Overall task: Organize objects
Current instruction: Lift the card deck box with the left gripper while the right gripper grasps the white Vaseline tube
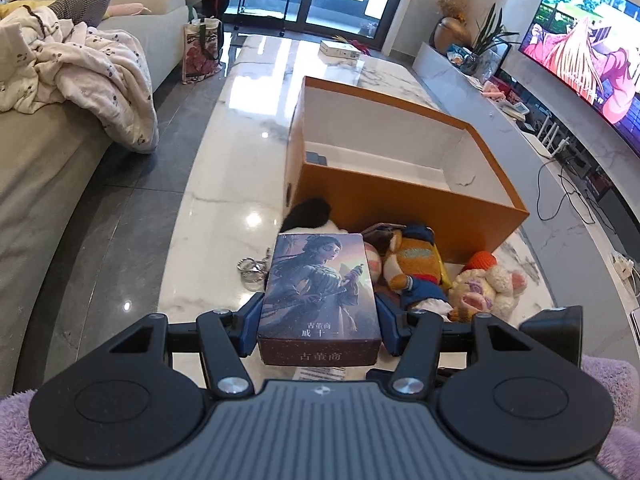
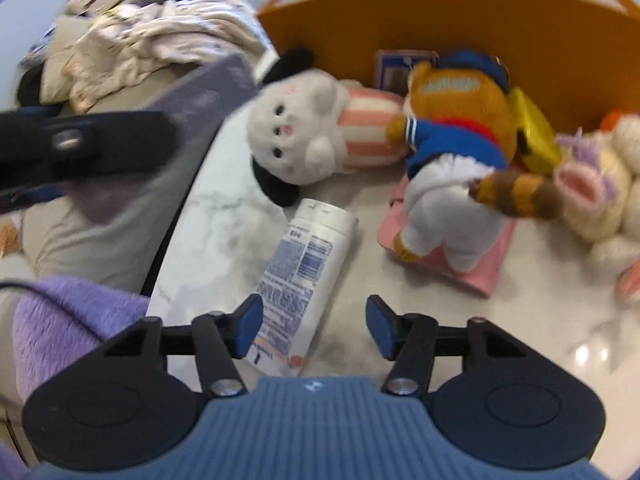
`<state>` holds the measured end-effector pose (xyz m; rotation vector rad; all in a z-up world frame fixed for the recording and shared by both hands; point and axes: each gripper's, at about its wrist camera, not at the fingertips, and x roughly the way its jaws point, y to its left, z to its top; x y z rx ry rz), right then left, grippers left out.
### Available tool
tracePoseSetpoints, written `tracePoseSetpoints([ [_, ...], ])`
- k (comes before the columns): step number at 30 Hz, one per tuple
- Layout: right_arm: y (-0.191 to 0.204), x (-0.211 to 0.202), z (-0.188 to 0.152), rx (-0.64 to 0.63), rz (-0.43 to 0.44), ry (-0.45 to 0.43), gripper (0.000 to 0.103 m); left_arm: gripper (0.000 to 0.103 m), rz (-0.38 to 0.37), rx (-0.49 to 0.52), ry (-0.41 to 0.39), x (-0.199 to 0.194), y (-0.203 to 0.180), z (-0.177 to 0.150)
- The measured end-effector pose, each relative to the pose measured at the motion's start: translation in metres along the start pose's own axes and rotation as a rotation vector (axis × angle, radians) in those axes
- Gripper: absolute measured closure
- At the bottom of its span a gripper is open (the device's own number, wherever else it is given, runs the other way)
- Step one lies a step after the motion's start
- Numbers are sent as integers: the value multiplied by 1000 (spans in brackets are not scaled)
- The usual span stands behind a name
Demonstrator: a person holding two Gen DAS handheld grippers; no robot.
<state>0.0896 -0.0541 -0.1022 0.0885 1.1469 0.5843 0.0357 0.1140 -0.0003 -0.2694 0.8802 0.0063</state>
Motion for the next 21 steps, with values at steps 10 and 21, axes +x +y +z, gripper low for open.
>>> tracePoseSetpoints([
  [10,47,20,-6,-169,-170,-63,47,37,18,-42,-3,3,29,2],
  [21,33,-5,-8,-168,-145,-61,60,37,-17,-58,-17,5,34,8],
])
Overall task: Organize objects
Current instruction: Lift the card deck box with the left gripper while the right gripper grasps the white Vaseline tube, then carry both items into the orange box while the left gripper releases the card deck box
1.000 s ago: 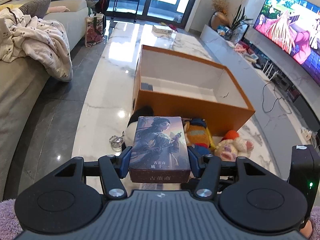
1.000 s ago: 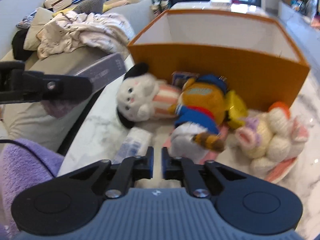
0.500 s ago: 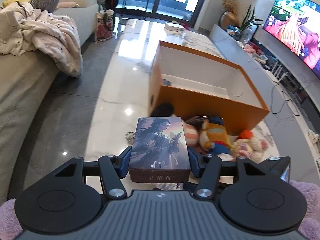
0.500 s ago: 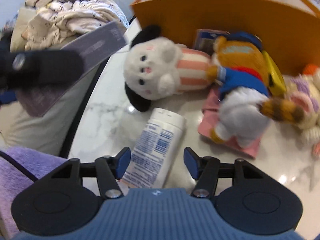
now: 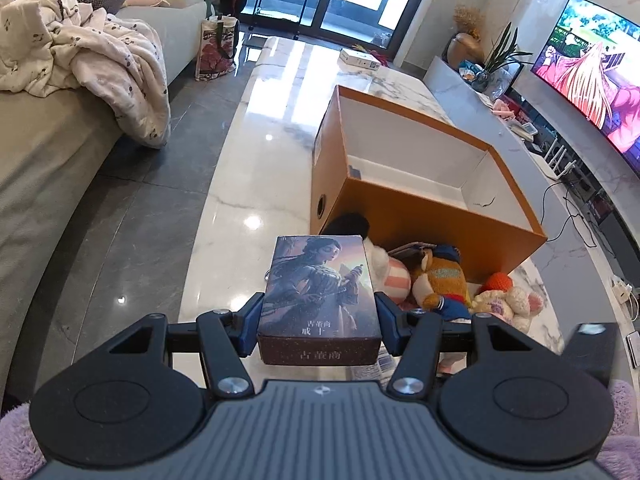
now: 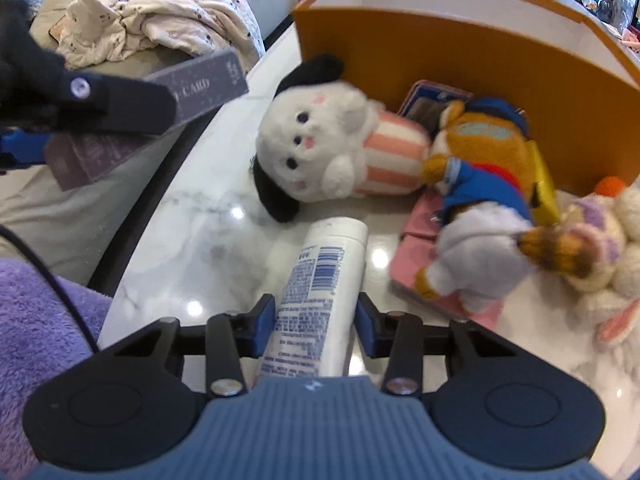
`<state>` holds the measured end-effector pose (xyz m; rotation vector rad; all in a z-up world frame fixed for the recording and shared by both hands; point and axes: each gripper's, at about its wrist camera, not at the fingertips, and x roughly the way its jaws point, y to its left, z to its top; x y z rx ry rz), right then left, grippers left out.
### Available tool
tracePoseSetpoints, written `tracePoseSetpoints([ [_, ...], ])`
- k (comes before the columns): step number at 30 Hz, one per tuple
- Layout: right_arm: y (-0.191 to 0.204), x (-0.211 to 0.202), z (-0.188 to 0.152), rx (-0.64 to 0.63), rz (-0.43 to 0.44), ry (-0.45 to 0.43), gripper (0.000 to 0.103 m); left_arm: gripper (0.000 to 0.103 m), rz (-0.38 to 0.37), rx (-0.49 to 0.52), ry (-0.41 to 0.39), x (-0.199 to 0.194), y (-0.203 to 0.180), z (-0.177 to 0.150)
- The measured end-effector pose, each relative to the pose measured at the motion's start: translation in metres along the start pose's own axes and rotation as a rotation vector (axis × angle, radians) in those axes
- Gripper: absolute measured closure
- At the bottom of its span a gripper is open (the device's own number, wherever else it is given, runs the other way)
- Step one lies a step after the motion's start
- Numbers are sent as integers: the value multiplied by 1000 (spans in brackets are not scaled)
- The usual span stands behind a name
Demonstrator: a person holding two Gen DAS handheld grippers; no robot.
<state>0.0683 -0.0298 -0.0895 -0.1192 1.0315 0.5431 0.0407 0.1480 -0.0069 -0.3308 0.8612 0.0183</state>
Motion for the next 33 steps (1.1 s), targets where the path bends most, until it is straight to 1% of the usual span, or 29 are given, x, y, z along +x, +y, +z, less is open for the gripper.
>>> tracePoseSetpoints([
  [1,-4,-8,1,11,15,-10,68,37,-5,3,-2,0,-2,2],
  [2,-10,-14,5,28,29,-16,83,37,-14,5,-5,0,-4,3],
  [5,-22,-28,16,70,68,-43,85,37,-49,13,-16,0,-12,10],
  [9,-37,-51,29,107,97,-89,86,37,-74,29,-45,-3,-25,22],
  [13,-57,-83,44,120,88,-168,86,37,-83,50,-58,2,-39,37],
  [18,-89,-113,78,179,103,-269,86,37,-121,68,-62,17,-56,58],
  [19,-100,-124,84,188,103,-291,86,37,-125,76,-61,21,-61,62],
  [21,-111,-130,99,206,102,-320,86,37,-121,88,-47,33,-69,71],
  [25,-131,-128,127,241,98,-350,86,37,-97,134,1,60,-87,84],
  [27,-141,-120,138,255,97,-355,86,37,-88,157,25,72,-94,87],
  [31,-154,-95,154,270,75,-332,86,37,-58,211,68,94,-107,91],
  [33,-162,-79,158,288,81,-312,86,37,-45,237,94,104,-112,91],
])
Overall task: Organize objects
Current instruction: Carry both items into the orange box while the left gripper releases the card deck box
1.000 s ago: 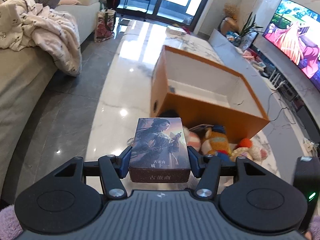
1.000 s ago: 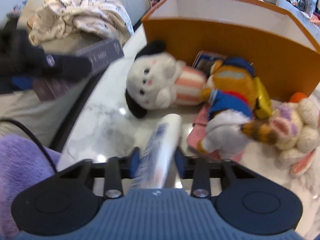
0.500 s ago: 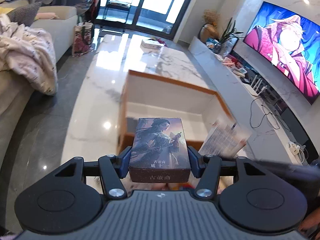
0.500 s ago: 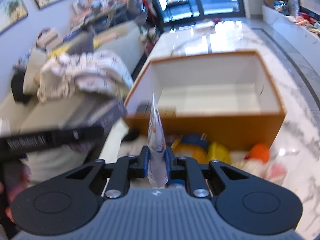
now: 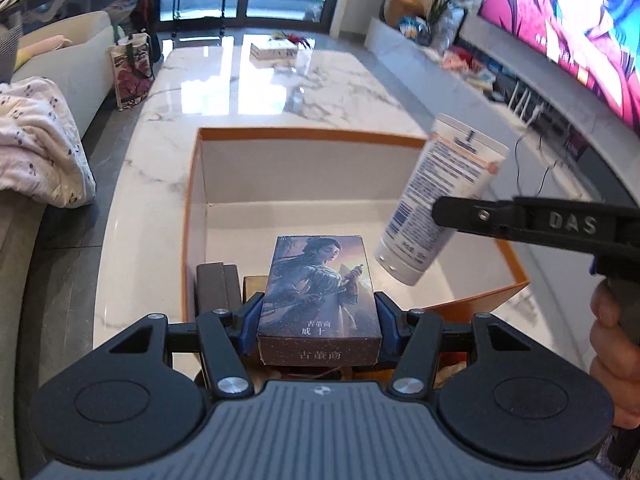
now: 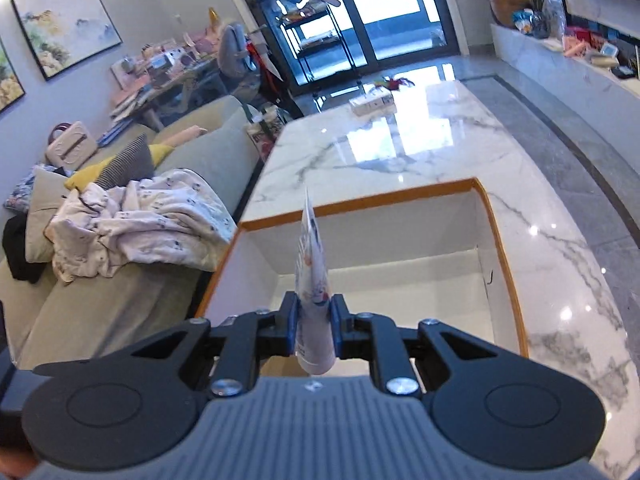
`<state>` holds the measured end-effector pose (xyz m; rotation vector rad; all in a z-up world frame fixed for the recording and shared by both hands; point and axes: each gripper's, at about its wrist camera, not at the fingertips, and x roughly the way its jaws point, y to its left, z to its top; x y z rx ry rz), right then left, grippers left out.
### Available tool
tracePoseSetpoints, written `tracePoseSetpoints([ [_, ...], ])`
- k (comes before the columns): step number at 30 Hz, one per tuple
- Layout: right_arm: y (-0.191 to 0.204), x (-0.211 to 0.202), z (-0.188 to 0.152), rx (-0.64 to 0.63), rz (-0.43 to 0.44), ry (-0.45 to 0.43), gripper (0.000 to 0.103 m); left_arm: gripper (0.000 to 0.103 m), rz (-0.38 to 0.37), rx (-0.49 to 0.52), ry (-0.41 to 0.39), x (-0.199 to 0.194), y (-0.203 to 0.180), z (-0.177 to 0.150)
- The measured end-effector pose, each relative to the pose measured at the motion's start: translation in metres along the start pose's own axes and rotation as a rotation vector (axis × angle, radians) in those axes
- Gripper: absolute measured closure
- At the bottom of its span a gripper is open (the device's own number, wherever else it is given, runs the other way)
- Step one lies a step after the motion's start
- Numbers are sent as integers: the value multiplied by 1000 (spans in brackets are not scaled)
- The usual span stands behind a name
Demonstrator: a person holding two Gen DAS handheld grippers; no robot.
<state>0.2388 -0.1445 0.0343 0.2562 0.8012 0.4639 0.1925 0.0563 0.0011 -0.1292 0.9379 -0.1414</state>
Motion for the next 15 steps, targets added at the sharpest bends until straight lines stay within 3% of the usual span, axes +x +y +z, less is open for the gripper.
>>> tracePoseSetpoints([
  [6,-14,33,6,19,-45,-1,86,37,-13,40,47,19,-7,6],
  [9,-10,39,7,-4,-12,-1,85,37,-16,63,40,24,-13,9],
  [15,-7,60,-6,-12,10,82,86,37,-67,20,77,45,-9,11],
])
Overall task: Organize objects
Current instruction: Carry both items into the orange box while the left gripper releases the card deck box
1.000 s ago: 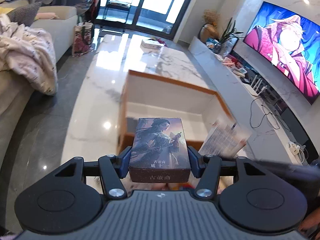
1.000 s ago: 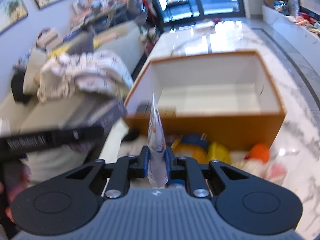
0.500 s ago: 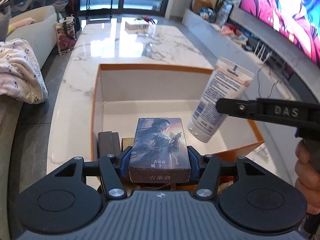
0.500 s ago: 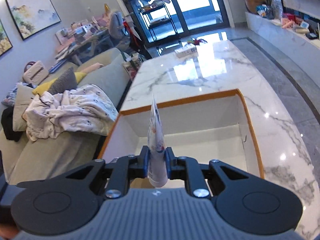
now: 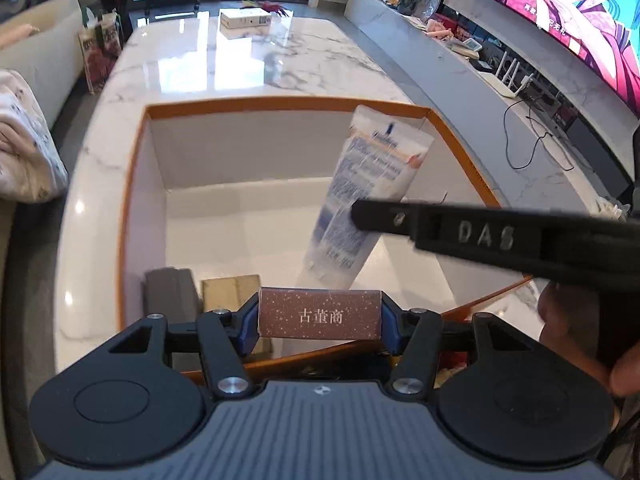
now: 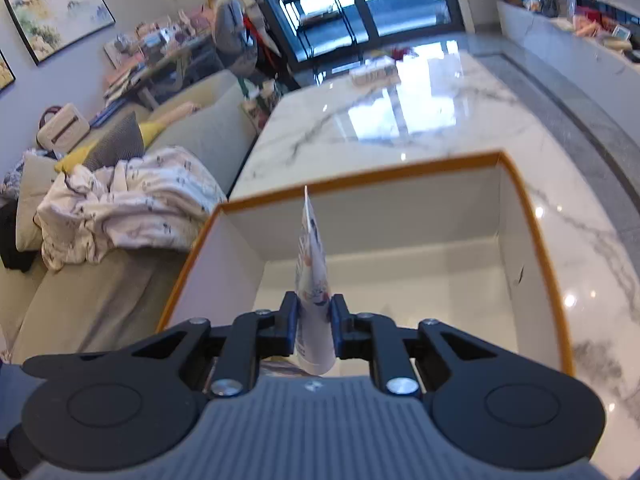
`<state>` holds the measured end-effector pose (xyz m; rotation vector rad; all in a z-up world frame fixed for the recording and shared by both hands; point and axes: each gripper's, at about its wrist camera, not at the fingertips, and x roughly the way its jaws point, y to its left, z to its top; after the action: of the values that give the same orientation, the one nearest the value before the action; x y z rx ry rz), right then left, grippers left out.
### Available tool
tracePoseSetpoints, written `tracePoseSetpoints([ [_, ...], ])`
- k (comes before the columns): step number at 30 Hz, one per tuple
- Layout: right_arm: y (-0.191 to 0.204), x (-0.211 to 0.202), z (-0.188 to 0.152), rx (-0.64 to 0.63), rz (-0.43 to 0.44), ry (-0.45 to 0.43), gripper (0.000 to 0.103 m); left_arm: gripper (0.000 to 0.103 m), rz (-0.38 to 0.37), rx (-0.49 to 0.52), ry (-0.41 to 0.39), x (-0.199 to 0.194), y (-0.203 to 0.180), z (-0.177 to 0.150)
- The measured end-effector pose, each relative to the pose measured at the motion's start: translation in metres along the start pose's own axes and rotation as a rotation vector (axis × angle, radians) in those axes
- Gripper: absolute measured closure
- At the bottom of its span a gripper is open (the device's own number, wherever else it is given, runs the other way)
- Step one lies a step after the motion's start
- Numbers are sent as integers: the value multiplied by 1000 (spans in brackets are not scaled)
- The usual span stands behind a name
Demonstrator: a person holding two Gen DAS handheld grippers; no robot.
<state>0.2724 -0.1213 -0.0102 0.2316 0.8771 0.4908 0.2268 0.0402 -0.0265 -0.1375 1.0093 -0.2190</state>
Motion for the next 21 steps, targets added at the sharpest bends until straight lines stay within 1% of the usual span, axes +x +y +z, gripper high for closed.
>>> tracePoseSetpoints([
  [3,-2,6,-7,7,-3,35,85,37,-52,-9,1,9,4,1],
  [4,-4,8,-9,13,-8,48,85,37,-58,-10,3,11,5,1],
  [10,-14,20,-15,47,-12,105,85,37,0,-20,13,22,9,3],
  [13,-13,26,-17,50,-17,124,85,37,-2,-12,3,23,9,-1],
  [16,-11,28,-16,45,-17,126,85,35,-16,-9,-10,20,9,-3],
  [19,-10,28,-16,39,-19,129,85,35,-9,-4,-25,16,8,-4],
  [21,-9,28,-15,38,-29,135,85,35,-23,-21,-34,9,12,-6],
])
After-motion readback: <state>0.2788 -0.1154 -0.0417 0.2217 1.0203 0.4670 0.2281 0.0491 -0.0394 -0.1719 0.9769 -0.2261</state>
